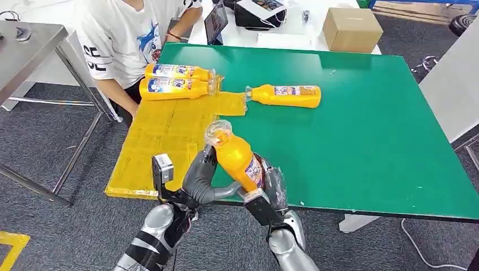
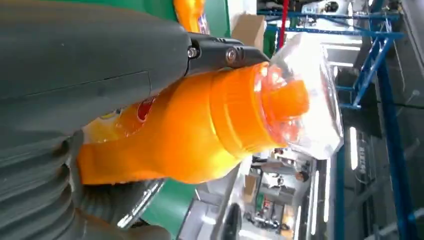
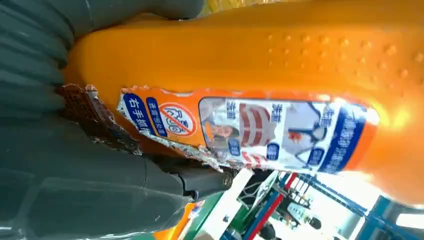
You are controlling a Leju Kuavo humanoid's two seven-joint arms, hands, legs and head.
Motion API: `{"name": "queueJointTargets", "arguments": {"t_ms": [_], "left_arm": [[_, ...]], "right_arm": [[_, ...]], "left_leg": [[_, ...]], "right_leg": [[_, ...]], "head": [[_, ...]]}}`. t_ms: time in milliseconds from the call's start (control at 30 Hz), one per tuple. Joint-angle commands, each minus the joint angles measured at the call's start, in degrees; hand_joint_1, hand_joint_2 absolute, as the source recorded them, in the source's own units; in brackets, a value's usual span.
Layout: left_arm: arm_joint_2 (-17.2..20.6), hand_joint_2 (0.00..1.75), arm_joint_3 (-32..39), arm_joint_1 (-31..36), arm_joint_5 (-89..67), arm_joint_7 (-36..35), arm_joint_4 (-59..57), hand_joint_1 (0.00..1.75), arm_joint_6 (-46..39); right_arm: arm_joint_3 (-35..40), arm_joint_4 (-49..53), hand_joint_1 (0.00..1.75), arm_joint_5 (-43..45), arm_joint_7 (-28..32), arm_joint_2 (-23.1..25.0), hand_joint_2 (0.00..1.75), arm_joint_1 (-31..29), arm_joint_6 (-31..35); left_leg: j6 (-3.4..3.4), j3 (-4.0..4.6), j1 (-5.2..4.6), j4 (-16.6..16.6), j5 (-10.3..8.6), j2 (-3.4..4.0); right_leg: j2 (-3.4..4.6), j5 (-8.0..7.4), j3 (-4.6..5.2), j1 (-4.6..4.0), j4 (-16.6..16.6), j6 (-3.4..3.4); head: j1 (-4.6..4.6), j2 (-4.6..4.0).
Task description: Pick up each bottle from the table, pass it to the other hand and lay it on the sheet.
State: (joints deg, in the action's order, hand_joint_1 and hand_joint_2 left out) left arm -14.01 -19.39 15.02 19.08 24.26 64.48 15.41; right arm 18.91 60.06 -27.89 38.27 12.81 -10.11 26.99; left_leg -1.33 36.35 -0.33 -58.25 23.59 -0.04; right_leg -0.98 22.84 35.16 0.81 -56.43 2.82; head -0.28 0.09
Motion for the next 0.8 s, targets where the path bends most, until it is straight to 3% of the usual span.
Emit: {"name": "queueJointTargets", "arguments": {"t_ms": [33,367,800], "left_arm": [[3.3,1.75,-4.3,0.3,4.4,-2.6,-2.6,0.0,5.7],[2.8,1.75,-6.8,3.8,6.7,-5.0,-10.7,0.0,5.6],[2.2,1.75,-6.4,4.9,5.5,-4.8,-12.2,0.0,1.4]], "right_arm": [[1.6,-5.6,1.75,0.5,-0.3,0.3,1.75,-4.7,0.6],[8.8,-11.9,1.75,-5.0,0.1,2.6,1.75,-6.3,4.5],[12.9,-15.5,1.75,-3.8,0.1,2.8,1.75,-6.3,2.1]], "left_leg": [[0.06,-0.17,0.03,0.0,0.05,0.13],[0.12,-0.37,0.07,0.1,0.13,0.2],[0.1,-0.3,0.06,0.0,0.11,0.09]], "right_leg": [[0.17,0.01,-0.12,-0.02,0.0,-0.07],[0.28,0.06,-0.31,-0.05,0.1,-0.13],[0.13,0.08,-0.25,-0.04,0.1,-0.11]], "head": [[0.0,0.0],[0.0,0.0],[0.0,0.0]]}}
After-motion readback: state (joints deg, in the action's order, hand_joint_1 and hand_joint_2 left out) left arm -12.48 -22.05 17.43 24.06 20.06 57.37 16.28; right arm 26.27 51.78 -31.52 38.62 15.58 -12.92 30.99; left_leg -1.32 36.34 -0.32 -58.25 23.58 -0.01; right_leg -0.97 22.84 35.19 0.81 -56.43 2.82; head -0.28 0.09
